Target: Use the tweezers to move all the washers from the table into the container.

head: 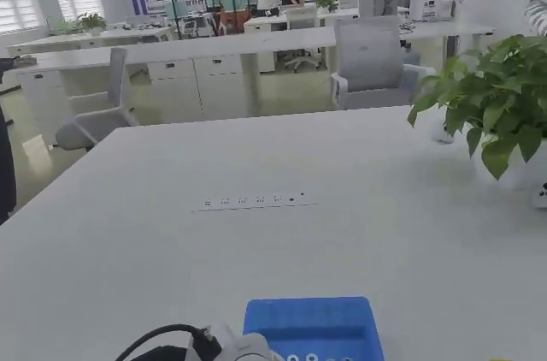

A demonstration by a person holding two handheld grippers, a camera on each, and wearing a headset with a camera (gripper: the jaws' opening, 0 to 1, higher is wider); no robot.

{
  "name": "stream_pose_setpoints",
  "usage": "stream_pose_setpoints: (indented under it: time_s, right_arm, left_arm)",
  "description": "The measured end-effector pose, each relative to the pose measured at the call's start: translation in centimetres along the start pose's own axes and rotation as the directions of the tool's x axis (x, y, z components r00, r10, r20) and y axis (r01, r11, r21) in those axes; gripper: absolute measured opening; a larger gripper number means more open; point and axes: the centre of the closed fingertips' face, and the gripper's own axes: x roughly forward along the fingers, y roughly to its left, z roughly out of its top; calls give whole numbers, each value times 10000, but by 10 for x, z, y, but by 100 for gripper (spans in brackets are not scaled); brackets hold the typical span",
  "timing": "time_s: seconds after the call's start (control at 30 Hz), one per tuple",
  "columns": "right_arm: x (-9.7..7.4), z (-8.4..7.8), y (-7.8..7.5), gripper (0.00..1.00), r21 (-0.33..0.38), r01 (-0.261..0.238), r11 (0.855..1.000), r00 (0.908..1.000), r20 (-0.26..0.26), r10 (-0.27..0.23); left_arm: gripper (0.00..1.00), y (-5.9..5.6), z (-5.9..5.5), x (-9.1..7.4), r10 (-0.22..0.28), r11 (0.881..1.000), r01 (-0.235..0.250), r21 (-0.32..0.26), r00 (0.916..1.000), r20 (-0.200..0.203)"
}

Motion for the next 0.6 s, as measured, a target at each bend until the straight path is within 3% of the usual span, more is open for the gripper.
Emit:
stream_pose_setpoints:
  time_s: [0.17, 0.33, 0.6]
  right_arm:
    - [4, -7, -5, 71, -89, 243, 9997, 9992, -319, -245]
    - [5, -15, -2, 71, -192, 58, 9998, 9973, -730, -72]
    - [3, -16, -4, 71, -181, 129, 9998, 9968, -785, -143]
  left_arm:
    - [0, 0, -6, 2, -64, 9999, 69, 101, 9989, -470]
    - [0, 1, -5, 2, -127, 9999, 125, -49, 9988, -470]
    - [0, -1, -7, 3, -195, 9998, 196, 2, 9976, -658]
